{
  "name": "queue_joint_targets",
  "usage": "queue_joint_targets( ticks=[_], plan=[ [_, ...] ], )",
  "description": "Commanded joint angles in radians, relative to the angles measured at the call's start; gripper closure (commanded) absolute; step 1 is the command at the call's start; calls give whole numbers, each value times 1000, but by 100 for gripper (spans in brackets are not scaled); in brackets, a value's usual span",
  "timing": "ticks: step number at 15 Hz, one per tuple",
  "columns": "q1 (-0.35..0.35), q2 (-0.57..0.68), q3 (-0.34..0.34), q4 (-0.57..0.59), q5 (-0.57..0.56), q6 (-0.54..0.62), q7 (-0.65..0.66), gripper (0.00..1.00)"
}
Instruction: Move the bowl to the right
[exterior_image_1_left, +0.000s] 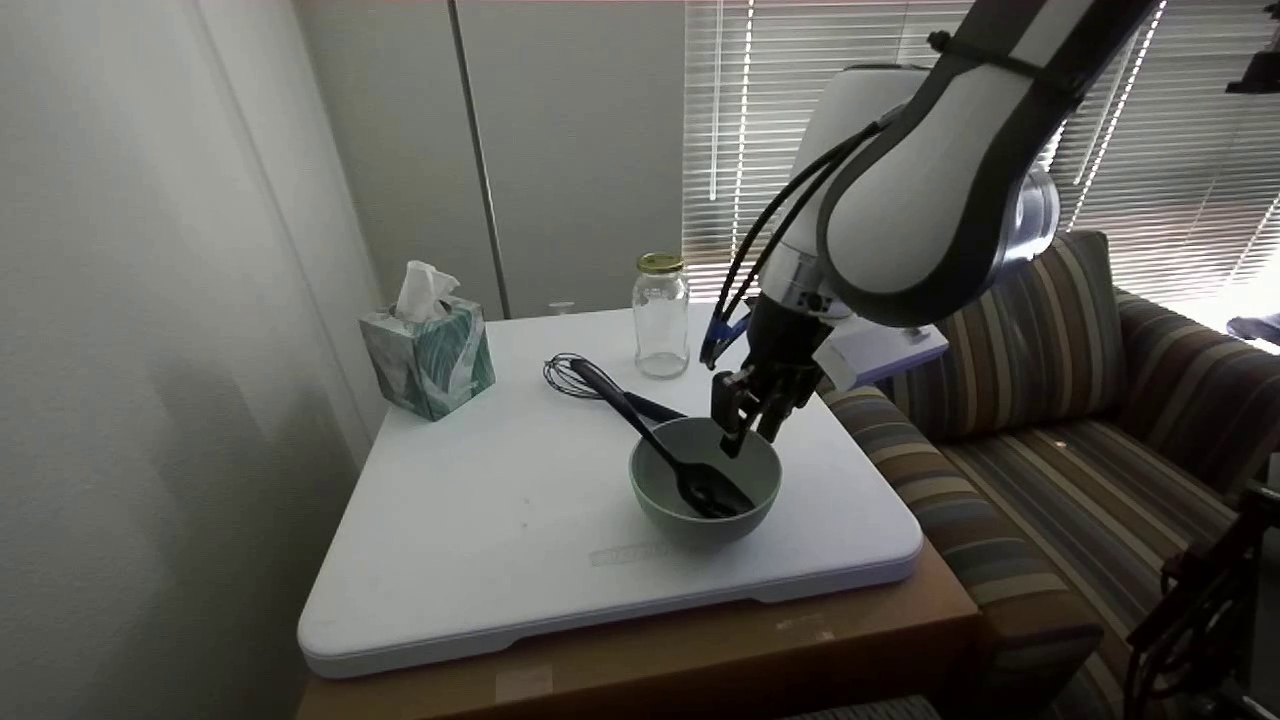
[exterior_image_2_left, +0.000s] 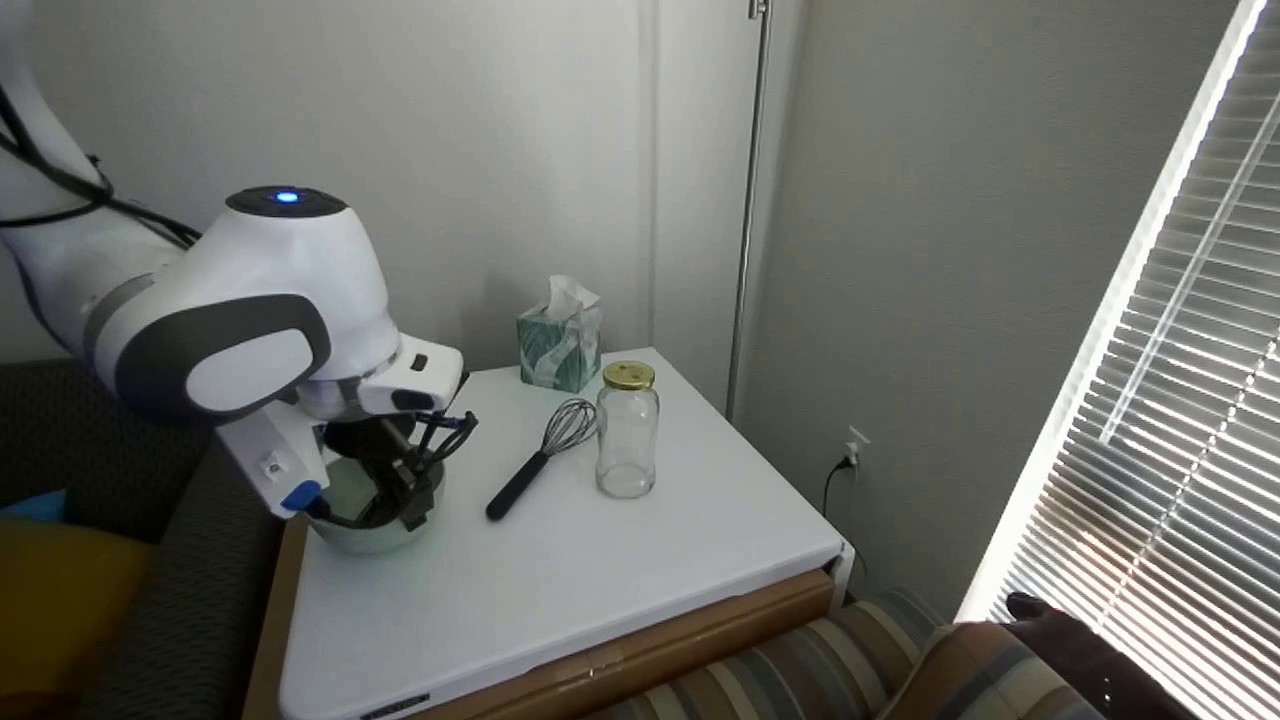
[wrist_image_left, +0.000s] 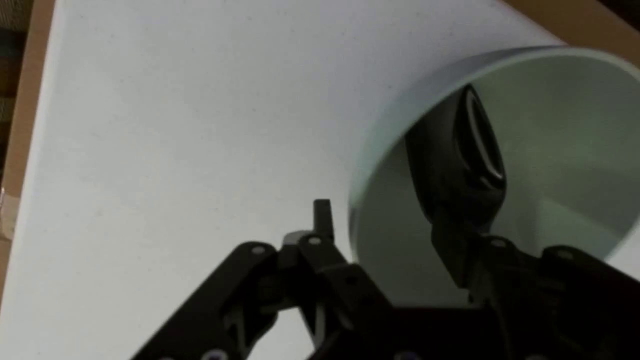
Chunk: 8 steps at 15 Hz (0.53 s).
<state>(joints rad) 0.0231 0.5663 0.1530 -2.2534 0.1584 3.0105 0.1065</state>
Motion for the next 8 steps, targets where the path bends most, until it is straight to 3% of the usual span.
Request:
queue_joint_targets(
  ticks=[1, 3, 8],
  plan=[
    [10, -140, 26, 4, -53, -142, -69, 14],
    [38, -219, 26, 43, -90, -279, -86, 2],
    [94, -322, 25, 216, -166, -624, -141, 0]
  ],
)
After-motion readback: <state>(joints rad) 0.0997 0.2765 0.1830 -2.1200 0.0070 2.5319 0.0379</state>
